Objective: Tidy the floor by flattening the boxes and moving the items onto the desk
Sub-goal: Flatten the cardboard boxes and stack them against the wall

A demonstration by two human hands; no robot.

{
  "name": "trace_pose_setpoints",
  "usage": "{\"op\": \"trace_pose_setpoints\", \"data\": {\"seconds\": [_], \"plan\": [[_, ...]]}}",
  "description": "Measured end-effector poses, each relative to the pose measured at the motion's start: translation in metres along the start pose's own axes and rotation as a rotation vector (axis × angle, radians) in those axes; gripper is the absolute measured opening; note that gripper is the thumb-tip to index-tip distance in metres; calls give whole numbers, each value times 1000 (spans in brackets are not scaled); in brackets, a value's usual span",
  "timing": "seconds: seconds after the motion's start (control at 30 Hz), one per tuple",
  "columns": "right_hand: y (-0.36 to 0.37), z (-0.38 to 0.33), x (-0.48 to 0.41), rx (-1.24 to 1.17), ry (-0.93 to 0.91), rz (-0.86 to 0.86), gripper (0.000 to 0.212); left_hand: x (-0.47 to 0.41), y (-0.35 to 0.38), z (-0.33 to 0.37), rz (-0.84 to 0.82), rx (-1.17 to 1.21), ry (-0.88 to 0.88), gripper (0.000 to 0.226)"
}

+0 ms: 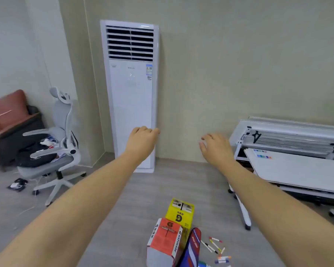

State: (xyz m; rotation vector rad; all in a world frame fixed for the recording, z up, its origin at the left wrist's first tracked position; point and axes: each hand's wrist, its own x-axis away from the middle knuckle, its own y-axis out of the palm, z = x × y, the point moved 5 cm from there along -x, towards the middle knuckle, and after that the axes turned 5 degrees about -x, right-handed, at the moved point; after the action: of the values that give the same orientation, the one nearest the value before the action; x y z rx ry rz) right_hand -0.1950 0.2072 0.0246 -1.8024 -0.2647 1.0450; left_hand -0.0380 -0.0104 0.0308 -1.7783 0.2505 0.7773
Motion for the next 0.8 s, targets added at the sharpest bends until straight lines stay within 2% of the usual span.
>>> {"op": "trace_pose_setpoints", "data": {"seconds": [0.1, 0.2, 0.4, 0.5, 0.6, 0.8], "plan": [[59, -27, -8, 14, 35, -96, 31, 9, 50, -39, -80, 2, 81, 55], [118, -48, -6, 23, 84, -214, 30, 21, 103, -78, -147, -36, 136, 56], [198, -59, 15, 63, 219, -421, 31, 26, 189, -119, -236, 79, 233, 24], [221, -48, 29, 74, 286, -488, 33, 21, 229, -110, -244, 143, 256, 20], [243, -26, 38, 68, 342, -529, 36, 15, 269, -84, -332, 198, 275, 24], [290, 35, 32, 37, 440, -550, 37, -8, 332, -21, -433, 197, 459, 22]]}}
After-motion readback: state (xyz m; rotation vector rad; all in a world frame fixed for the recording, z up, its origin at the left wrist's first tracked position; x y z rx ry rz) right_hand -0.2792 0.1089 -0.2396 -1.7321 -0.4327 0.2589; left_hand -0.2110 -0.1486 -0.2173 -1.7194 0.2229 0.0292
